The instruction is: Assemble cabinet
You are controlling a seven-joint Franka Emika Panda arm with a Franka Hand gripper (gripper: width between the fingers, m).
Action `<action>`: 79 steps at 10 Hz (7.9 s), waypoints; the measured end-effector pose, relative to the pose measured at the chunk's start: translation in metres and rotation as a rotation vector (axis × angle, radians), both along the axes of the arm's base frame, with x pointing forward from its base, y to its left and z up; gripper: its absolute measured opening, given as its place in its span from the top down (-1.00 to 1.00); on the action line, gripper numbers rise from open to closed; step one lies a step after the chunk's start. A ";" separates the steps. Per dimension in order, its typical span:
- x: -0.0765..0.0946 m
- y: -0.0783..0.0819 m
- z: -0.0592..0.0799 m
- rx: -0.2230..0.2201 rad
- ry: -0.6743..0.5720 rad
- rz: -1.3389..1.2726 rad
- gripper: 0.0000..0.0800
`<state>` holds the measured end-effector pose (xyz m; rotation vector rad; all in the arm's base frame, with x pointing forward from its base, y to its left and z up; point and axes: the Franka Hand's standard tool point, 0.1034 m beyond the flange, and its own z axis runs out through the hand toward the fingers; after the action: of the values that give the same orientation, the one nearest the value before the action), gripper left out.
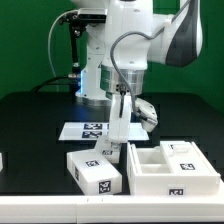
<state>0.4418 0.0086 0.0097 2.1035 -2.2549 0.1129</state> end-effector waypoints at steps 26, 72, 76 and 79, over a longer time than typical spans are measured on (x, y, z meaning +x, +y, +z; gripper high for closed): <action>0.042 0.065 0.075 0.167 0.041 0.012 0.84; 0.028 0.068 0.052 0.130 0.019 0.028 0.84; 0.030 0.065 0.055 0.134 0.017 0.019 0.84; 0.031 0.064 0.052 0.126 0.022 0.020 0.84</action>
Offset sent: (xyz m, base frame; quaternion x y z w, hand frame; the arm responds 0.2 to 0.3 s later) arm 0.0000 0.0000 0.0000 0.0000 0.0000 0.0000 1.0000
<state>0.4726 0.0725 0.0617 2.1757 -2.2862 -0.0528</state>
